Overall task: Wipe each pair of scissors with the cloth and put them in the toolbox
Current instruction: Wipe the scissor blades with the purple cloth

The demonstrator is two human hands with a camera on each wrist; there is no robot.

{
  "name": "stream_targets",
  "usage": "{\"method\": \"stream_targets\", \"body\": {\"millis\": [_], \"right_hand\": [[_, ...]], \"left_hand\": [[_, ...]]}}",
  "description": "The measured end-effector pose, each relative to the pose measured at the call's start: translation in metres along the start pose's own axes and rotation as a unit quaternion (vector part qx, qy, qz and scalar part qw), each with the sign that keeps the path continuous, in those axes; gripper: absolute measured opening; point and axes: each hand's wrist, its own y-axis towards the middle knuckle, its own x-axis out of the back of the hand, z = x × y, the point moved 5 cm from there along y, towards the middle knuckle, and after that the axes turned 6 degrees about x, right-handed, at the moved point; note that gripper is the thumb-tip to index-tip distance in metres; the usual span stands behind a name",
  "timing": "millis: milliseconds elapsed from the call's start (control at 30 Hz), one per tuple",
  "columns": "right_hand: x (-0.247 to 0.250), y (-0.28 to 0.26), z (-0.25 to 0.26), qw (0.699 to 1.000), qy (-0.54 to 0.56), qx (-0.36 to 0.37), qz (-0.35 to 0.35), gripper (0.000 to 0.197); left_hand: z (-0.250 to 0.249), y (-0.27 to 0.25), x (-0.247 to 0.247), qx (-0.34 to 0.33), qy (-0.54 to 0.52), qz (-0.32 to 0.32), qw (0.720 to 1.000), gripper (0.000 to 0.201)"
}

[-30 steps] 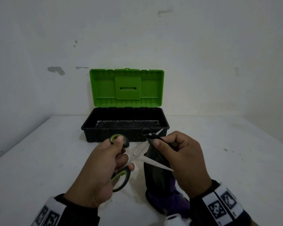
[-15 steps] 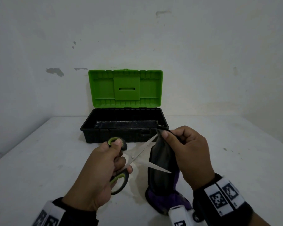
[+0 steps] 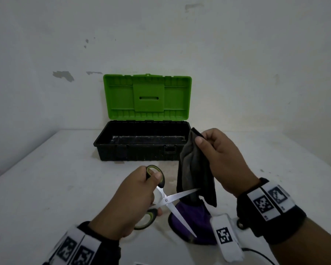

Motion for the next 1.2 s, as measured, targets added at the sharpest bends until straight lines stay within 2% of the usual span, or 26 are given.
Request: {"method": "stream_targets", "body": {"millis": [100, 200, 267, 333, 400, 500, 533, 600, 700, 867, 1033, 1200], "right_hand": [[-0.015, -0.008, 0.008, 0.993, 0.057, 0.006, 0.099, 0.011], [-0.028, -0.028, 0.014, 0.968, 0.090, 0.022, 0.234, 0.007], [-0.028, -0.043, 0.018, 0.952, 0.029, 0.059, 0.299, 0.015], [-0.024, -0.053, 0.023, 0.935, -0.053, 0.110, 0.332, 0.016], [-0.018, -0.056, 0.024, 0.936, -0.070, 0.139, 0.316, 0.014], [-0.009, -0.047, 0.019, 0.957, -0.119, 0.158, 0.213, 0.004], [-0.009, -0.044, 0.018, 0.954, -0.163, 0.156, 0.198, 0.009], [-0.015, -0.040, 0.012, 0.929, -0.251, 0.147, 0.228, 0.027], [-0.031, -0.037, 0.010, 0.899, -0.276, 0.165, 0.297, 0.026], [-0.041, -0.035, 0.007, 0.895, -0.236, 0.122, 0.358, 0.016], [-0.040, -0.034, 0.007, 0.883, -0.228, 0.146, 0.382, 0.018], [-0.028, -0.035, 0.006, 0.881, -0.229, 0.141, 0.390, 0.020]], "left_hand": [[0.001, 0.006, -0.001, -0.008, -0.005, -0.014, 1.000, 0.026], [-0.001, 0.012, 0.005, -0.036, -0.030, -0.026, 0.999, 0.024], [-0.004, 0.015, 0.010, -0.057, -0.035, -0.040, 0.997, 0.023], [-0.006, 0.014, 0.013, -0.074, -0.022, -0.049, 0.996, 0.023], [-0.008, 0.012, 0.013, -0.085, 0.002, -0.047, 0.995, 0.023], [-0.015, 0.007, 0.009, -0.108, 0.027, -0.036, 0.993, 0.022], [-0.017, 0.005, 0.007, -0.120, 0.032, -0.033, 0.992, 0.022], [-0.023, 0.001, 0.004, -0.147, 0.039, -0.028, 0.988, 0.022], [-0.031, -0.002, 0.001, -0.191, 0.064, -0.016, 0.979, 0.021], [-0.033, -0.004, 0.002, -0.228, 0.102, -0.020, 0.968, 0.020], [-0.034, -0.005, 0.004, -0.219, 0.099, 0.008, 0.971, 0.021], [-0.038, -0.011, 0.003, -0.221, 0.096, 0.021, 0.970, 0.031]]}}
